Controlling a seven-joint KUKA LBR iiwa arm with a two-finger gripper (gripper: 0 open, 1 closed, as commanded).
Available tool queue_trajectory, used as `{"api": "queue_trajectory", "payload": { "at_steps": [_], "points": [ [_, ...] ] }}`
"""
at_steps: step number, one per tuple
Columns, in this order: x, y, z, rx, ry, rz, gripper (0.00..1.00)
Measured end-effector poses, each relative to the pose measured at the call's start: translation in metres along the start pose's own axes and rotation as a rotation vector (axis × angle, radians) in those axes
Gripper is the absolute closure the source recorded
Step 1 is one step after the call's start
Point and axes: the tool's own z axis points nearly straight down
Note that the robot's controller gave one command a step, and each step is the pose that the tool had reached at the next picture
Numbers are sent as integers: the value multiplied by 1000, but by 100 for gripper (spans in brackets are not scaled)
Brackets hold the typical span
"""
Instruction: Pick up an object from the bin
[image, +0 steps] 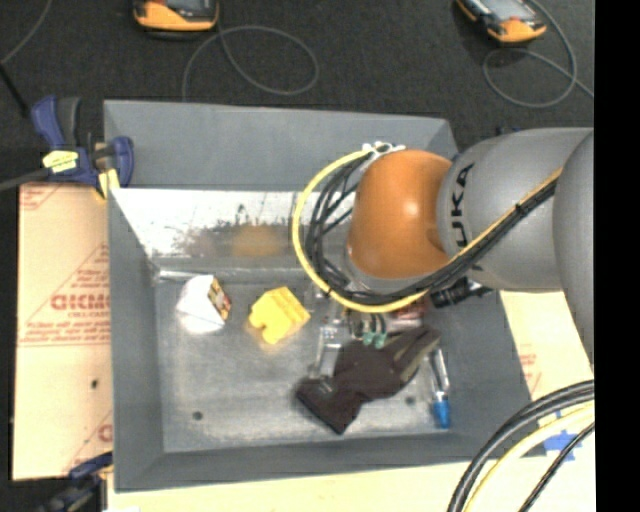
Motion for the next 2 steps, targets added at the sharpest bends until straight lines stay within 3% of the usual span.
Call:
{"api": "queue_trajectory", "payload": {
  "at_steps": [1, 2],
  "points": [
    [-24, -22, 5, 1, -9, -127, 0],
    [20, -54, 24, -1, -5, -129, 0]
  ]
}}
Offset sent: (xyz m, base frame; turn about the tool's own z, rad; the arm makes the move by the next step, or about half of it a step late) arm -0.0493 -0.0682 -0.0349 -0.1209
